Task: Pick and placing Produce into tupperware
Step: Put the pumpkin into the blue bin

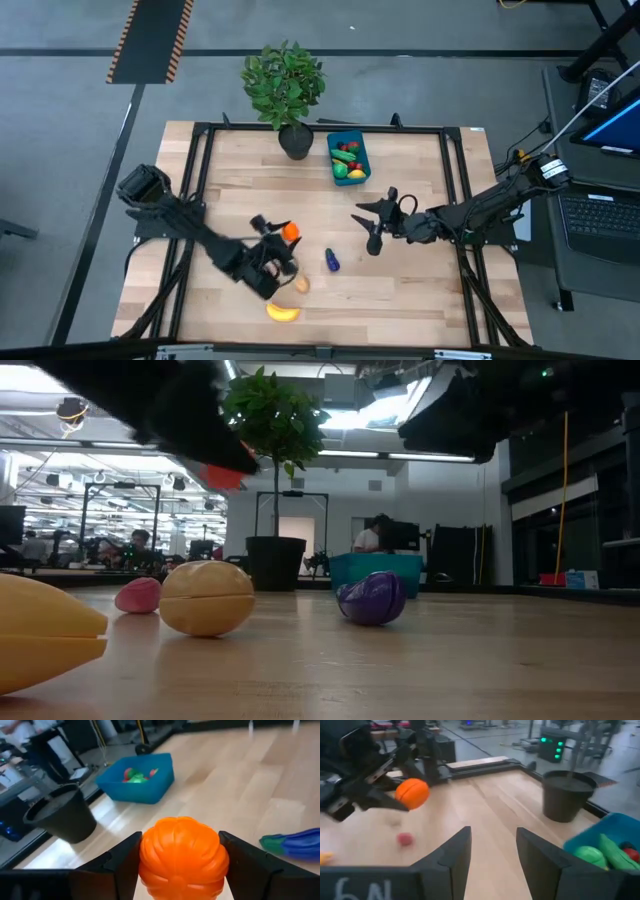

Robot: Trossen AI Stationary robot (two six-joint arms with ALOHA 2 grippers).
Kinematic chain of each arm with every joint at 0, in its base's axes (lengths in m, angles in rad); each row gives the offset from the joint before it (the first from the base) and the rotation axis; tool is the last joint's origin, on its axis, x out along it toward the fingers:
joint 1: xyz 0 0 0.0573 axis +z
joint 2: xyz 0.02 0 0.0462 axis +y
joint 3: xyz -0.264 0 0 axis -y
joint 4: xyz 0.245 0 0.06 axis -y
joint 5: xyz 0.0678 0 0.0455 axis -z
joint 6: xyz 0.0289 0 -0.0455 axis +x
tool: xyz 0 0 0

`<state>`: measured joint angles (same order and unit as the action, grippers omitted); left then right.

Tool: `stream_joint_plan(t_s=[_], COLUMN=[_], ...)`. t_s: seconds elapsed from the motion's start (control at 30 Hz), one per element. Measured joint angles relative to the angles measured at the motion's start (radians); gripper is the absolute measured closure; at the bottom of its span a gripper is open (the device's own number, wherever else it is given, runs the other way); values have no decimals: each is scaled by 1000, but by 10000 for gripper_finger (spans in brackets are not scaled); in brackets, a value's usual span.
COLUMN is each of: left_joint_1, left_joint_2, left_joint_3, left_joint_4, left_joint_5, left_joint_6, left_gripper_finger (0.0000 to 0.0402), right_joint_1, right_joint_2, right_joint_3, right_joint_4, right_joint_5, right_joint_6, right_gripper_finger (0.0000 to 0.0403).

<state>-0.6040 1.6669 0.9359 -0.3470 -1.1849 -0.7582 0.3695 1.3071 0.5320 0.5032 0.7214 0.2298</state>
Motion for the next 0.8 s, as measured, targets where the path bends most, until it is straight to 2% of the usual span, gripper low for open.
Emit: stream_joint_plan(t_s=[0.13, 0.27, 0.37, 0.47, 0.63, 0.8], left_joint_1=[92, 173, 226, 262, 334, 427], left_joint_2=[0, 0, 0, 0, -8, -8], left_joint_3=[-5, -84, -165, -220, -243, -243], left_joint_4=[192, 545, 826, 997, 1078, 1087], left_joint_5=[105, 247, 354, 400, 556, 644], left_joint_6=[263, 510, 638, 716, 761, 781], left_gripper_finger=[173, 173, 173, 173, 173, 173], right_joint_1=[-6, -6, -4, 3, 5, 5], right_joint_2=[0, 0, 0, 0, 0, -3], right_joint_3=[0, 0, 0, 0, 0, 0], right_joint_4=[-24, -26, -36, -64, -84, -81], right_joint_5=[3, 3, 3, 4, 4, 8], right_joint_6=[2, 1, 4, 26, 48, 26], right_gripper_finger=[244, 244, 244, 244, 244, 244])
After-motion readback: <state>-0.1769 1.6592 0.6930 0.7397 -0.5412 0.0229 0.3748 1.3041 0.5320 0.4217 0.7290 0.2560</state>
